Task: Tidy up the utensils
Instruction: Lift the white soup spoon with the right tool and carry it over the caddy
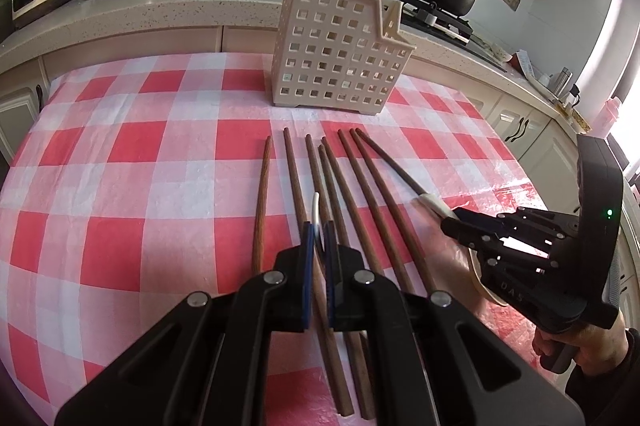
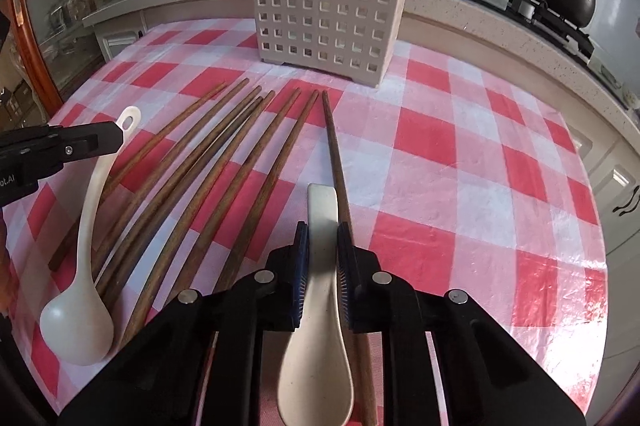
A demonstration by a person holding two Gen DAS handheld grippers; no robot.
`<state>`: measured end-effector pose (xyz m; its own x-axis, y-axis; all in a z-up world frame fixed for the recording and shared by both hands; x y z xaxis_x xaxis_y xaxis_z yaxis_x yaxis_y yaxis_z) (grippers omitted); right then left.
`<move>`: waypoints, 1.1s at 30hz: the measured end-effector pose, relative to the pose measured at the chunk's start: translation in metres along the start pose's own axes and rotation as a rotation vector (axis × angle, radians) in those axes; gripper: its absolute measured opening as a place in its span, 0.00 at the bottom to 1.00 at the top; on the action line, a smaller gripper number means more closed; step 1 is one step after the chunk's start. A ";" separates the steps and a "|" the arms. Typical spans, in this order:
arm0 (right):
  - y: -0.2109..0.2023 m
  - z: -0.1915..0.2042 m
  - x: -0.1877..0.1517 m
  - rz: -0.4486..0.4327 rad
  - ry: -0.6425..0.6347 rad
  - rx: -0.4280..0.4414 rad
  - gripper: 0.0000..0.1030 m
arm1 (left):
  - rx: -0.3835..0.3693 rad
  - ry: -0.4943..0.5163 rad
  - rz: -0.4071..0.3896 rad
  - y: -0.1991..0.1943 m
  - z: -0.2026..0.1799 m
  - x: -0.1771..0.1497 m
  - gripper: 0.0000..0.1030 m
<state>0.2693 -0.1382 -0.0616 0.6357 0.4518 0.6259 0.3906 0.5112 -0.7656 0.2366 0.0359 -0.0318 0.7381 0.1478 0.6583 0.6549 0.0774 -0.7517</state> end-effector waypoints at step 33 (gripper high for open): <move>-0.124 -0.006 0.102 -0.364 0.062 0.051 0.15 | 0.051 0.025 -0.316 -0.104 -0.017 0.140 0.03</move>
<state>0.2895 -0.1605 0.0961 0.5010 0.1890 0.8446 0.5657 0.6670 -0.4848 0.2741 0.0314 0.1393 0.5033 0.0841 0.8600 0.8442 0.1648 -0.5101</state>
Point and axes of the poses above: each gripper's, at about its wrist camera, not at the fingertips, and y roughly the way its jaws point, z to its left, x to its top, the point moved 5 cm from there along y, roughly the way its jaws point, and after that the axes turned 15 degrees about x, right-handed, at the moved point
